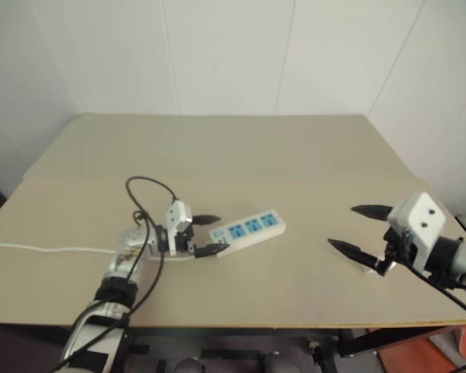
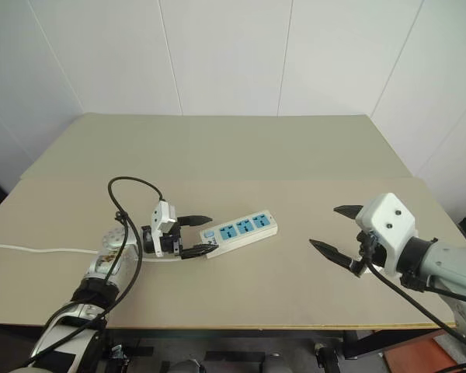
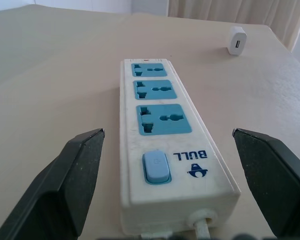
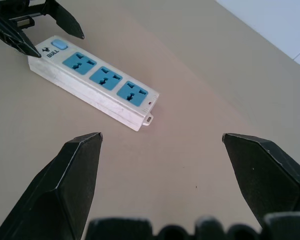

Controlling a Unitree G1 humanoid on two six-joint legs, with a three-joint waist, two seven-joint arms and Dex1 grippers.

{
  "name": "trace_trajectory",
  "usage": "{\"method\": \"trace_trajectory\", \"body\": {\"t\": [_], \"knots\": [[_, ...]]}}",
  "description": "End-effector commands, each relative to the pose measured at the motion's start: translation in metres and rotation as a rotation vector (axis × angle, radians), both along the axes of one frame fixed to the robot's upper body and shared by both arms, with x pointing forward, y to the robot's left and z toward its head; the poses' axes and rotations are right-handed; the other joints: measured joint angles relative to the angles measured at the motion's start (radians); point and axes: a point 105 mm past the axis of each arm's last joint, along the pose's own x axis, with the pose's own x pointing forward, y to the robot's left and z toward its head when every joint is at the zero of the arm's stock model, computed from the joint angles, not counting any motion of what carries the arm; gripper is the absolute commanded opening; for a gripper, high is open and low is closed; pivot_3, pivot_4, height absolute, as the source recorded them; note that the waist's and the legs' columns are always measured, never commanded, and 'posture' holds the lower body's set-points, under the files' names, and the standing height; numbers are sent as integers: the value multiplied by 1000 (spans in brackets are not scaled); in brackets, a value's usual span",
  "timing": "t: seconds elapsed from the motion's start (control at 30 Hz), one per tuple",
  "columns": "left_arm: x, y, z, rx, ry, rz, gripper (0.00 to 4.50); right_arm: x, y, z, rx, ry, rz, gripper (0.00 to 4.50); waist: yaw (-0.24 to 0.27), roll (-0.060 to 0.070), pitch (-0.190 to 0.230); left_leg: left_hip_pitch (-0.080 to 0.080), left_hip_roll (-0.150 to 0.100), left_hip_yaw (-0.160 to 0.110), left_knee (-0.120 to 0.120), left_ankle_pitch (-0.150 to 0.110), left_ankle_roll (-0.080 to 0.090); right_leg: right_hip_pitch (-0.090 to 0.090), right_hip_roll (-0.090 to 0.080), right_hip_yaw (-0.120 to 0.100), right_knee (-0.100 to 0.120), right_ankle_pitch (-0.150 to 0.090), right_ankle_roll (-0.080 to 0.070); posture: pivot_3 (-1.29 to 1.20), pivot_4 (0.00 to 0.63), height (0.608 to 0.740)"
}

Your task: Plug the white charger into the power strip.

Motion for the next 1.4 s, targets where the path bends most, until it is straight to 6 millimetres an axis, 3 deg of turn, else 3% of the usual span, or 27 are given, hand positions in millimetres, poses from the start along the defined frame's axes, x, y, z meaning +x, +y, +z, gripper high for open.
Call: {"method": "trace_trajectory", "body": {"t": [0.03, 0.63, 0.87, 1.03, 1.4], "knots": [[1, -5, 6, 9, -53, -6, 4479, -4, 1, 15, -21, -63, 1, 4500, 0, 0, 0, 0, 0, 0, 0, 0, 0, 0, 0, 0, 0, 0, 0, 0, 150, 740], [-2, -19, -27, 40, 2, 23, 4479, -4, 4, 16, -17, -70, 8, 4500, 3, 0, 0, 1, 0, 0, 0, 0, 0, 1, 0, 0, 0, 0, 0, 0, 150, 740], [0, -21, -44, 95, 74, 30, 4479, -3, 4, 18, -20, -77, 7, 4500, 8, 1, -3, 8, 0, 0, 0, 0, 0, 10, 0, -1, -3, 0, 1, 0, 150, 740], [-1, -21, -45, 165, 52, -24, 3316, -2, 4, 22, -17, -90, 12, 4500, 5, 3, -5, 19, 0, -1, -3, -1, 2, 25, 0, -2, -11, -1, 3, 0, 150, 740], [-12, -20, -35, 169, 7, -119, 3277, 1, -1, 21, -24, -74, 14, 4500, 4, 3, -5, 18, 1, -3, -3, -2, 3, 25, 0, -4, -12, -1, 2, 0, 150, 740]]}}
